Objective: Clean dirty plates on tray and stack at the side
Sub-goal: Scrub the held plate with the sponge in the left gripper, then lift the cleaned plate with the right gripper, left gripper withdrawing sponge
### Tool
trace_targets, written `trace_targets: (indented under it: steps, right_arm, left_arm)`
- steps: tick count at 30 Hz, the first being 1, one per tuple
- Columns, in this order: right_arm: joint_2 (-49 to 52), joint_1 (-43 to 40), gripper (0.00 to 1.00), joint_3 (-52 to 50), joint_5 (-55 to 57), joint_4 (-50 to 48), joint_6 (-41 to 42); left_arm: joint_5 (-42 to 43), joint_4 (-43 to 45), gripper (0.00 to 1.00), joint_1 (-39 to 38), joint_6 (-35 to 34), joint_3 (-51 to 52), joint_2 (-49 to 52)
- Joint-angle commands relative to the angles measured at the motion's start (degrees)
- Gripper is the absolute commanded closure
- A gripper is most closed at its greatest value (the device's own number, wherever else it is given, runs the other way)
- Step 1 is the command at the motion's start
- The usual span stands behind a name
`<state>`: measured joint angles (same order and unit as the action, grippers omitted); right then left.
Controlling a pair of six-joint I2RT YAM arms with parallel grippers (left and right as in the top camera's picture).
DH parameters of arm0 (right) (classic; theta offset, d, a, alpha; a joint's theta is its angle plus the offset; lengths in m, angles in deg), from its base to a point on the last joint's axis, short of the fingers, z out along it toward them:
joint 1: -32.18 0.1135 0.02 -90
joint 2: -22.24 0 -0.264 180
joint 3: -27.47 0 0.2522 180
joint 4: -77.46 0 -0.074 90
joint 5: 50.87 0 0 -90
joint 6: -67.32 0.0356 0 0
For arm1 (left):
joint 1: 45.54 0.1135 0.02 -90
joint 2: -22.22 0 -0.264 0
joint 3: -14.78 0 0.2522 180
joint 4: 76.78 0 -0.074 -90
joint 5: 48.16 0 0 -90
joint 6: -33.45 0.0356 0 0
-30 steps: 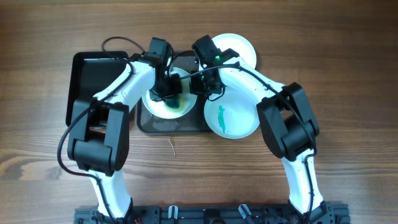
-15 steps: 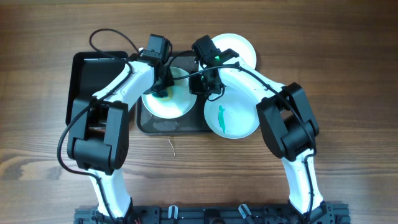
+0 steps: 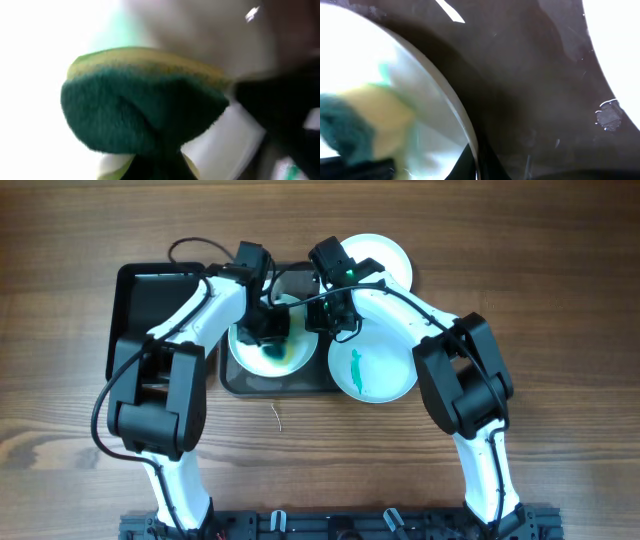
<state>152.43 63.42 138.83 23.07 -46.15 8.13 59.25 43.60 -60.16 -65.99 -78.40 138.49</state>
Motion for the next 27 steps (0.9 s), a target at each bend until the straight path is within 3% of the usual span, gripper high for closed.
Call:
trace_targets:
  steps: [1, 4, 7, 12, 21, 27]
  right_arm:
    - [2.47, -0.02, 0.96, -0.59, 2.69, 0.24, 0.66]
    - [2.47, -0.02, 0.96, -0.59, 2.71, 0.22, 0.68]
    - [2.47, -0.02, 0.95, -0.59, 2.69, 0.24, 0.68]
    - [2.47, -0.02, 0.96, -0.59, 2.73, 0.2, 0.66]
    - [2.32, -0.02, 0.96, -0.57, 1.84, 0.46, -2.05]
    - [-2.1, 0.0, 0.96, -0.42, 6.69, 4.55, -5.42]
  left_arm:
    - [7.96, 6.16, 0.96, -0.55, 4.31, 0.33, 0.63]
    - [0.31, 10.64, 0.96, -0.55, 0.74, 0.33, 0.63]
    - [-19.47, 12.02, 0.96, -0.55, -8.79, 0.33, 0.63]
    - [-32.63, 2.29, 0.96, 0.37, -15.82, -3.06, -0.98]
    - [-28.81, -14.43, 0.96, 5.86, -17.79, -16.11, -8.55]
    - [-22.25, -20.37, 0.96, 11.06, -10.97, -16.87, -12.24]
